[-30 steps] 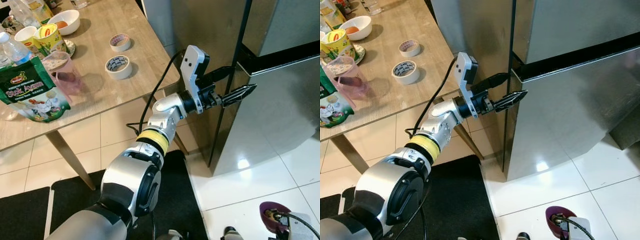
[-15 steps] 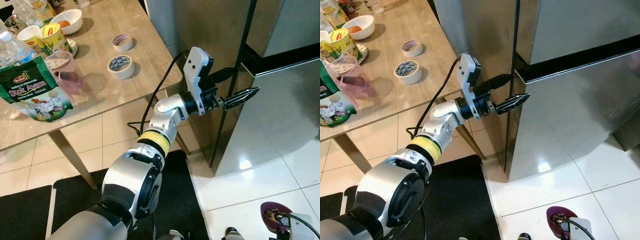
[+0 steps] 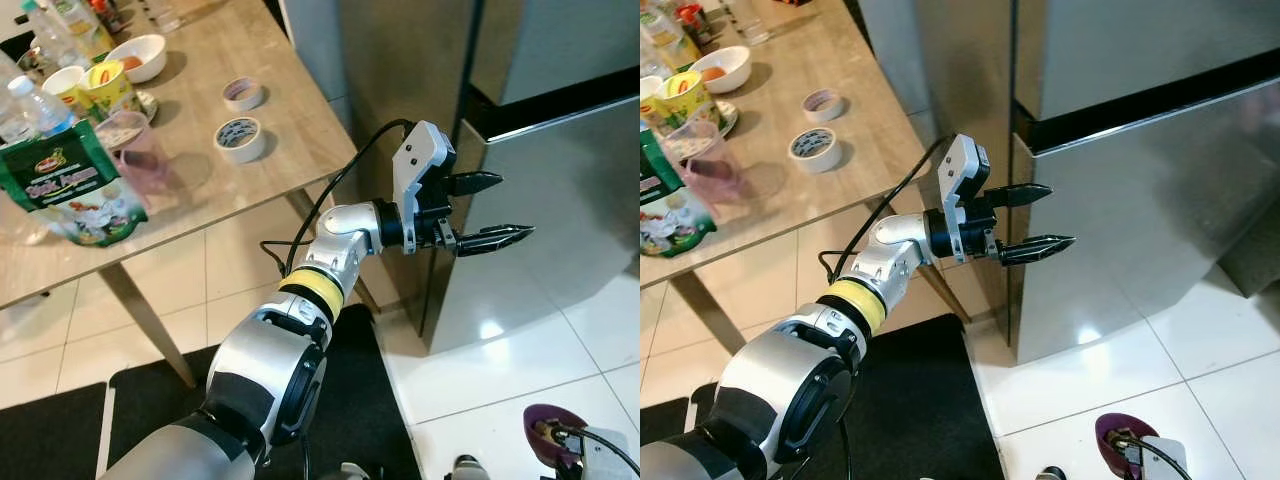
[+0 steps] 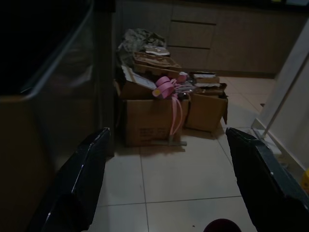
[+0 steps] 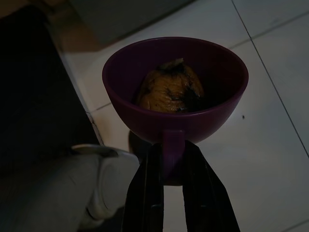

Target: Restocking fridge

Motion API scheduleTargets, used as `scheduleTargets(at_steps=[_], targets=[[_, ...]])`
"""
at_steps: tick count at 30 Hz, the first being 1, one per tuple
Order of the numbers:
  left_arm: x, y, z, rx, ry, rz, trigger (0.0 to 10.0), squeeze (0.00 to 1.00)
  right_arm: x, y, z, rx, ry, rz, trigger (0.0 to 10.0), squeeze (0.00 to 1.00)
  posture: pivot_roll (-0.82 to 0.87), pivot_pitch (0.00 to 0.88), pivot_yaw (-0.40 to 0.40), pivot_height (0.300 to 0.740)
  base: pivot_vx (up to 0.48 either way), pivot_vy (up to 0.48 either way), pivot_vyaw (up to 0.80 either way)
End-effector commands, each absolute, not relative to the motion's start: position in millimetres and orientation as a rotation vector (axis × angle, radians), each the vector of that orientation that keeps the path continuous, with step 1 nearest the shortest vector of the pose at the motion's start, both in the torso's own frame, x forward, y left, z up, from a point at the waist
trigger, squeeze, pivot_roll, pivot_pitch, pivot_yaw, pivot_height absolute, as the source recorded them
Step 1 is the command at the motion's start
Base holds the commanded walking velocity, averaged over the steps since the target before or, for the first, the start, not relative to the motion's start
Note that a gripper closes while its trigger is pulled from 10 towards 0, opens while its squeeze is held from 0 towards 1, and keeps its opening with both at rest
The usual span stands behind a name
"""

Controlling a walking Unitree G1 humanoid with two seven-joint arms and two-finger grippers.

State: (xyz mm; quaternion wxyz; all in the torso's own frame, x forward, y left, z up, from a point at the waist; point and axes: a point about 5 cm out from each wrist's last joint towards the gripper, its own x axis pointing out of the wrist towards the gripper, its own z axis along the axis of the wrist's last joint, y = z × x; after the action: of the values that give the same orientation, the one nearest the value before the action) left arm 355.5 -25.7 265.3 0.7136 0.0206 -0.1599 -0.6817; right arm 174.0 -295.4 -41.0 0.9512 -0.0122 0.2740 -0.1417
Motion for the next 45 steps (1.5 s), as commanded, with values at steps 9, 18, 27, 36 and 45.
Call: scheduleTargets(at_steps=[9,18,27,36,45], targets=[[342.2,-21.4,213.6,-0.048,-0.358,-1.318,10.0,0.0,169.1,-294.0,-45.6,-0.007,0.583,-0.306,10.0,0.0,-0.23,0.293,0.198,0.74,0.0,0.0,0.0],[322.0,-11.2,221.9,0.029,-0.509,-1.304,10.0,0.0,182.5,-300.1,-37.6,-0.014,0.565,-0.313,10.0,0.0,-0.23,0.247,0.182,0.74,0.0,0.0,0.0],[310.7,-1.7,182.5,-0.116,-0.35,-1.23,10.0,0.0,199.7,-294.6,-32.4,-0.005,0.551,-0.301,10.0,0.0,-0.22,0.19,0.172,0.74,0.0,0.0,0.0],[318.0,28.6,132.2,-0.266,-0.129,-0.967,10.0,0.0,205.3,-288.1,-33.7,-0.01,0.573,-0.274,10.0,0.0,-0.22,0.159,0.155,0.74,0.0,0.0,0.0],[313.0,50.0,94.9,-0.264,0.016,-0.836,10.0,0.0,211.2,-286.1,-31.9,-0.016,0.579,-0.255,10.0,0.0,-0.21,0.132,0.144,0.74,0.0,-0.4,0.0]])
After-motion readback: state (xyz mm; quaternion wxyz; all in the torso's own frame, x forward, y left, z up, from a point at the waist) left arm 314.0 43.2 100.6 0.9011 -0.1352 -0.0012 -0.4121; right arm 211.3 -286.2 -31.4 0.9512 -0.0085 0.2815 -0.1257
